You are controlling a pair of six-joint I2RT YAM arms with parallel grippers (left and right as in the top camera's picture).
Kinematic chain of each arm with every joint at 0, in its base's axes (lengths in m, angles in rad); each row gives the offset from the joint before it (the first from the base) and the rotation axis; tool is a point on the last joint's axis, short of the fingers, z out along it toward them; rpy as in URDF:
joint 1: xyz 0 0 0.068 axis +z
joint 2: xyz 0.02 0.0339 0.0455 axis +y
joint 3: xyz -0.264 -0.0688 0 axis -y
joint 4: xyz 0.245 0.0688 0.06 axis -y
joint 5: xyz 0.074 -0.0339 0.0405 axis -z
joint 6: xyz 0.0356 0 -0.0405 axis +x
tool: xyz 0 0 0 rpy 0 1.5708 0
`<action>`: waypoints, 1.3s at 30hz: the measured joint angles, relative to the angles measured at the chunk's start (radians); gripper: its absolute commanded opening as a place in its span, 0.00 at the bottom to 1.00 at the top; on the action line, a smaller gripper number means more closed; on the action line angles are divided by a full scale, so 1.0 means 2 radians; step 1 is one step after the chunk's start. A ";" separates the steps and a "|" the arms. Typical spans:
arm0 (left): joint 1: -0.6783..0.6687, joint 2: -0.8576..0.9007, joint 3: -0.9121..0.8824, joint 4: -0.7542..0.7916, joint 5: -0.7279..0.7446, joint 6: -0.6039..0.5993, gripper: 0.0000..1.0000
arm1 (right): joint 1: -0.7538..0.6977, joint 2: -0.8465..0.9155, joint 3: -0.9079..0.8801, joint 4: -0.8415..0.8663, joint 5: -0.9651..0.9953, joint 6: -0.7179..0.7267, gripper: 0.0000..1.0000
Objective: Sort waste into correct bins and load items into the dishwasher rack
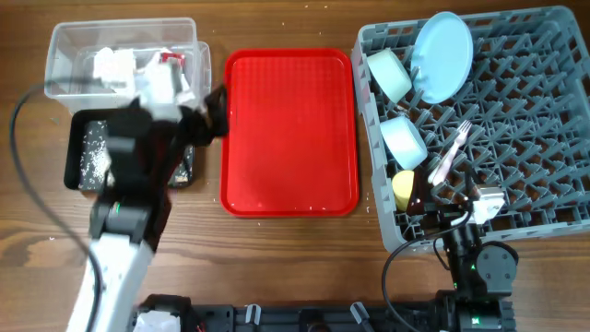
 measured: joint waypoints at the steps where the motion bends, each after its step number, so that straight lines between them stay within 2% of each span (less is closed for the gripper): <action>1: 0.010 -0.033 -0.029 0.012 0.013 0.013 1.00 | 0.000 0.000 0.000 0.000 0.000 0.001 1.00; 4: 0.029 -0.126 -0.105 0.027 0.049 0.049 1.00 | 0.000 0.000 0.000 0.000 0.000 0.001 1.00; 6: 0.041 -0.226 -0.186 0.029 0.065 0.068 1.00 | 0.000 0.000 0.000 0.001 0.001 0.001 1.00; 10: 0.057 -0.368 -0.285 0.032 0.073 0.078 1.00 | 0.000 0.001 0.000 0.001 0.003 0.001 1.00; 17: 0.057 -0.481 -0.358 0.032 0.073 0.081 1.00 | 0.000 0.000 0.000 0.001 0.004 0.001 1.00; 21: 0.057 -0.497 -0.385 0.015 0.073 0.081 1.00 | 0.000 0.000 0.000 0.001 0.004 0.001 1.00; 39: 0.057 -0.497 -0.385 0.016 0.072 0.081 1.00 | 0.000 0.000 0.000 0.001 0.004 0.001 1.00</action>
